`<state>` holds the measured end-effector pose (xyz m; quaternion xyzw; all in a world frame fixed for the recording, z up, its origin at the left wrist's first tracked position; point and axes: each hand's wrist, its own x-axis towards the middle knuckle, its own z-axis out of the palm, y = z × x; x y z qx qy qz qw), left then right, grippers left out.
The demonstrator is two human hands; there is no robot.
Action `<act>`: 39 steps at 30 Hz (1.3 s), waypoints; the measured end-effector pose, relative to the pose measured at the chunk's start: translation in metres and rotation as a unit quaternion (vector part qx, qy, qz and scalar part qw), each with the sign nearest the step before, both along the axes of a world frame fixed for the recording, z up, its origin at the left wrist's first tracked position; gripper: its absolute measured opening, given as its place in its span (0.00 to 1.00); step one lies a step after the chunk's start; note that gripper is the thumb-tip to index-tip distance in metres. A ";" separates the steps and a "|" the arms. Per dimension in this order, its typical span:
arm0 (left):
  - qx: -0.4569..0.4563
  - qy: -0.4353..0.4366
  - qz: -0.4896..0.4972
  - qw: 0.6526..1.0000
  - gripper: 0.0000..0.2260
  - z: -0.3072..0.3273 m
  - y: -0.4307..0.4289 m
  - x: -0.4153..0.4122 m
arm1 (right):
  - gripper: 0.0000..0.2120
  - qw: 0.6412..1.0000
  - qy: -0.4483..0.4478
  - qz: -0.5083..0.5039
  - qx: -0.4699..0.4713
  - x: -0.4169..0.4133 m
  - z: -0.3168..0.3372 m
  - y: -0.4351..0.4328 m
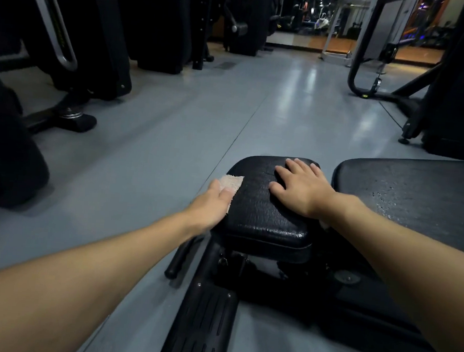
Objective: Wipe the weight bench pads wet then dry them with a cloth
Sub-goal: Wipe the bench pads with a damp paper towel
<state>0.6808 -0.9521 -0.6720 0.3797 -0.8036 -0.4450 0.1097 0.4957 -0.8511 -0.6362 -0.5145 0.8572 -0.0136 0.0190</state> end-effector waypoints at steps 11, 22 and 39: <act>-0.342 -0.067 -0.194 0.917 0.28 -0.034 0.031 0.063 | 0.18 1.000 0.013 0.024 -0.008 0.015 0.027 0.051; -0.557 0.015 -0.303 0.773 0.31 -0.007 0.055 0.009 | 0.19 0.996 0.080 -0.024 -0.036 -0.013 0.027 0.091; -0.563 0.029 -0.345 0.750 0.32 0.004 0.065 -0.015 | 0.20 0.955 -0.166 -0.102 -0.224 -0.024 0.037 0.094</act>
